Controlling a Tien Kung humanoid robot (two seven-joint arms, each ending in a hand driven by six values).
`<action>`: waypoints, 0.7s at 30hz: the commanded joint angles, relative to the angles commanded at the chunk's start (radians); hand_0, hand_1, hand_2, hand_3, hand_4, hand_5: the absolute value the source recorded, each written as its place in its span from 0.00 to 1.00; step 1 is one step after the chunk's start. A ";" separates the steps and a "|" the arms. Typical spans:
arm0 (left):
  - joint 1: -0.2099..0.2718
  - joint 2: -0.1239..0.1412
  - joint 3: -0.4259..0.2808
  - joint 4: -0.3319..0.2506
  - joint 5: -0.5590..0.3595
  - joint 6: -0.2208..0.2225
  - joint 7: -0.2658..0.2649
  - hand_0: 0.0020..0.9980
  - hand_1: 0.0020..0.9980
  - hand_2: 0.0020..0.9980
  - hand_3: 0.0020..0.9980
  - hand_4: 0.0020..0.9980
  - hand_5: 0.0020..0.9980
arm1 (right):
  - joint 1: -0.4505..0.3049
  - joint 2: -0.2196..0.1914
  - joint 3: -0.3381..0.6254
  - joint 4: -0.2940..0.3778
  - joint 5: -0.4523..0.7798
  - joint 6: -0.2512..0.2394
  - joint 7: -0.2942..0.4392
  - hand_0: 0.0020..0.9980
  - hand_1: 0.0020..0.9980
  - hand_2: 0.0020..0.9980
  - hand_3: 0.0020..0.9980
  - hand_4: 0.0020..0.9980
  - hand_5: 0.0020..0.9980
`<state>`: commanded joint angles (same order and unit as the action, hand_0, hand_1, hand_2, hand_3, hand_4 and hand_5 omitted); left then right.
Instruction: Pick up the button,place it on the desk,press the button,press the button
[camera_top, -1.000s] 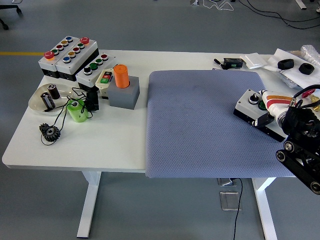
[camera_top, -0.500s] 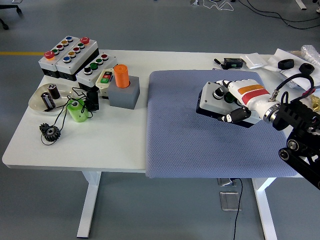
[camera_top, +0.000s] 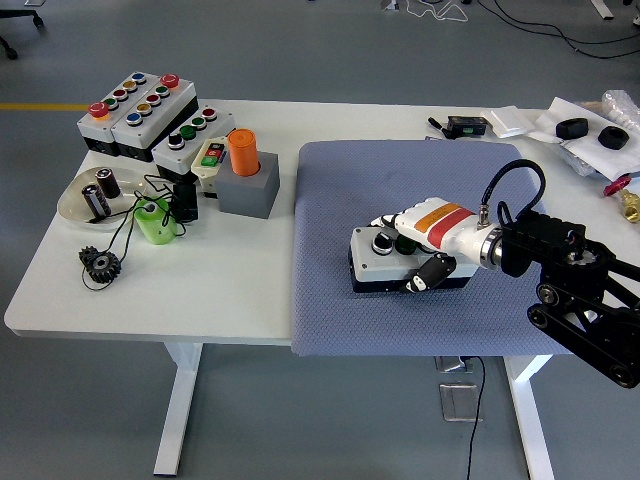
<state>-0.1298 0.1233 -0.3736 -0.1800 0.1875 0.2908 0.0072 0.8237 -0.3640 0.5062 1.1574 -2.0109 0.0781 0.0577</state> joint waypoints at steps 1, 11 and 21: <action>0.001 0.000 0.001 0.000 -0.001 0.000 0.000 0.65 0.71 0.70 0.49 0.33 1.00 | 0.000 0.003 -0.001 -0.005 -0.007 0.009 -0.008 0.13 0.00 0.13 0.23 0.54 0.20; 0.000 -0.001 -0.010 0.000 0.008 0.000 0.001 0.65 0.71 0.70 0.49 0.32 1.00 | -0.012 0.007 0.002 -0.030 -0.094 0.060 -0.056 0.35 0.23 0.38 0.69 0.78 0.40; -0.002 -0.002 -0.014 0.000 0.007 0.000 0.001 0.65 0.71 0.70 0.49 0.32 1.00 | -0.019 -0.005 0.020 -0.011 -0.121 0.109 -0.062 0.40 0.29 0.46 0.90 0.86 0.41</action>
<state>-0.1316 0.1215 -0.3872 -0.1800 0.1945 0.2913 0.0081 0.8045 -0.3694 0.5266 1.1463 -2.1318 0.1866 -0.0038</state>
